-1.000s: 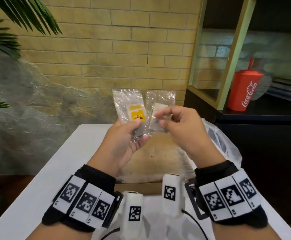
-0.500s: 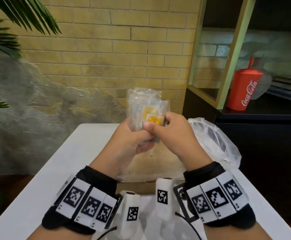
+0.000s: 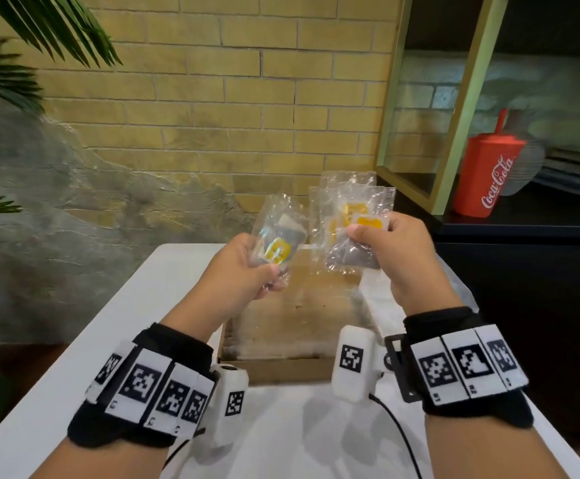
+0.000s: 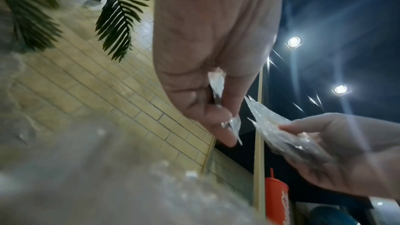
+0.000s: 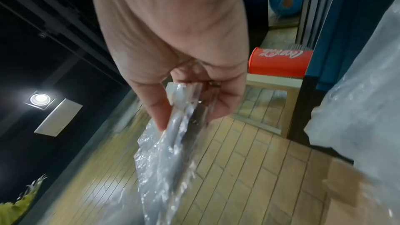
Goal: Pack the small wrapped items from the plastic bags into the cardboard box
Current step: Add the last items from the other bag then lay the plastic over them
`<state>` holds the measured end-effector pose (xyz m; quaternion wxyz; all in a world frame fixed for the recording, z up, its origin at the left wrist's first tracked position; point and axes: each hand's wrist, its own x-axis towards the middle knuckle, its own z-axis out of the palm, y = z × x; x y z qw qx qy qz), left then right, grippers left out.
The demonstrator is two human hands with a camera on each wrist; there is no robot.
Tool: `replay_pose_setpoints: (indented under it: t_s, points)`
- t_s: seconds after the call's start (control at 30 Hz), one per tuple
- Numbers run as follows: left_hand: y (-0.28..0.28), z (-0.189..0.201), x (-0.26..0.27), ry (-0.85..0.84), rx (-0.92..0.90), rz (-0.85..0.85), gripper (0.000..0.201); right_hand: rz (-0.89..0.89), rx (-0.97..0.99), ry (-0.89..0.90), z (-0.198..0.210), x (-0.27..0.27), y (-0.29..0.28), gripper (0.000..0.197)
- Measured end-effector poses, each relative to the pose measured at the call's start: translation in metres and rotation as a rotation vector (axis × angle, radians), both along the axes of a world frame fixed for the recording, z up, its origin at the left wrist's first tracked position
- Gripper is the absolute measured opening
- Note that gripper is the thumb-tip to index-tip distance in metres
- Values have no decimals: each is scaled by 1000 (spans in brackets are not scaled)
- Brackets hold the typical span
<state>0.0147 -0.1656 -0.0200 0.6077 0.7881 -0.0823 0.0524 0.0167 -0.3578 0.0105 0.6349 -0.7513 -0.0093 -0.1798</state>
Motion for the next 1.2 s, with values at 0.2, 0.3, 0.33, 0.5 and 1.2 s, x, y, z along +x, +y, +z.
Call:
replay_pose_setpoints:
  t_s: [0.2, 0.3, 0.33, 0.5, 1.2]
  points:
    - [13, -6, 9, 22, 286, 31, 18, -77, 77, -62, 4, 1, -24, 10]
    - [13, 2, 12, 5, 459, 87, 21, -90, 88, -86, 3, 2, -27, 12]
    - [11, 7, 12, -12, 533, 104, 22, -99, 84, -86, 2, 3, -27, 13]
    - [-4, 25, 25, -53, 682, 103, 13, -102, 84, -104, 2, 4, -25, 12]
    - [-11, -7, 30, -217, 929, -74, 18, -54, 7, -80, 7, -2, -17, 22]
